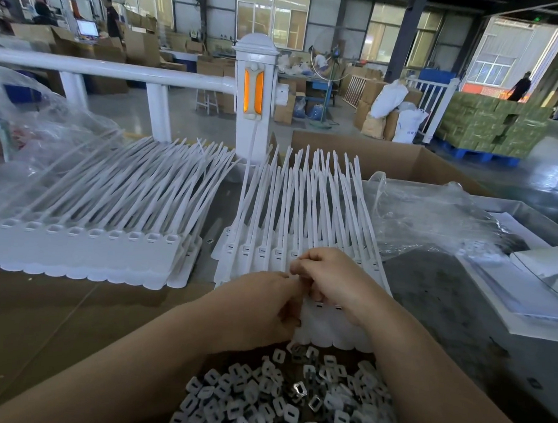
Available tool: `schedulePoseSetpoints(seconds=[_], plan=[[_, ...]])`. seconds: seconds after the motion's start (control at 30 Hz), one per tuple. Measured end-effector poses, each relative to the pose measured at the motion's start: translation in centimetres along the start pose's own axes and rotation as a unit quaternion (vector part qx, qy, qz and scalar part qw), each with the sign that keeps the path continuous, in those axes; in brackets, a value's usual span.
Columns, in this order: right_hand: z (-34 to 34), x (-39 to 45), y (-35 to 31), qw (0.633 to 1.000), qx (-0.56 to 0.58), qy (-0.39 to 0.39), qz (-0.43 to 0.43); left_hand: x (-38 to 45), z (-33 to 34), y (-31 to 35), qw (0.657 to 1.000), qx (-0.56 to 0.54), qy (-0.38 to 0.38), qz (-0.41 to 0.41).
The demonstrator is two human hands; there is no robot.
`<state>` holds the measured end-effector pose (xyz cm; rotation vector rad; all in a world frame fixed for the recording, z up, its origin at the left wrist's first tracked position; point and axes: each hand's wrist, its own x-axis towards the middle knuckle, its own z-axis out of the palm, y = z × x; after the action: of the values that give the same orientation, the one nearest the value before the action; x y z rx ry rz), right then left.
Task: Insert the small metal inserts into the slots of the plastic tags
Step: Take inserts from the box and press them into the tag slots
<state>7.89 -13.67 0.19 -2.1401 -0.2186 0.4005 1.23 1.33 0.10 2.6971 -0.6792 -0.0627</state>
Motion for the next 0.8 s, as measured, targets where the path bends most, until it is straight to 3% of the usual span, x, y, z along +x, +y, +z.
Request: schedulePoseSetpoints(seconds=[0.17, 0.3, 0.8], plan=[[-0.1, 0.0, 0.0, 1.0, 0.024, -0.005, 0.001, -1.2, -1.2, 0.4, 0.994, -0.089, -0.049, 0.031], [-0.1, -0.1, 0.0, 0.999, 0.03, -0.012, 0.002, -1.1, -0.9, 1.1, 0.997, -0.026, -0.055, 0.046], [-0.1, 0.0, 0.0, 1.0, 0.023, -0.012, 0.005, -2.0, -1.6, 1.3, 0.989, 0.005, -0.028, 0.144]])
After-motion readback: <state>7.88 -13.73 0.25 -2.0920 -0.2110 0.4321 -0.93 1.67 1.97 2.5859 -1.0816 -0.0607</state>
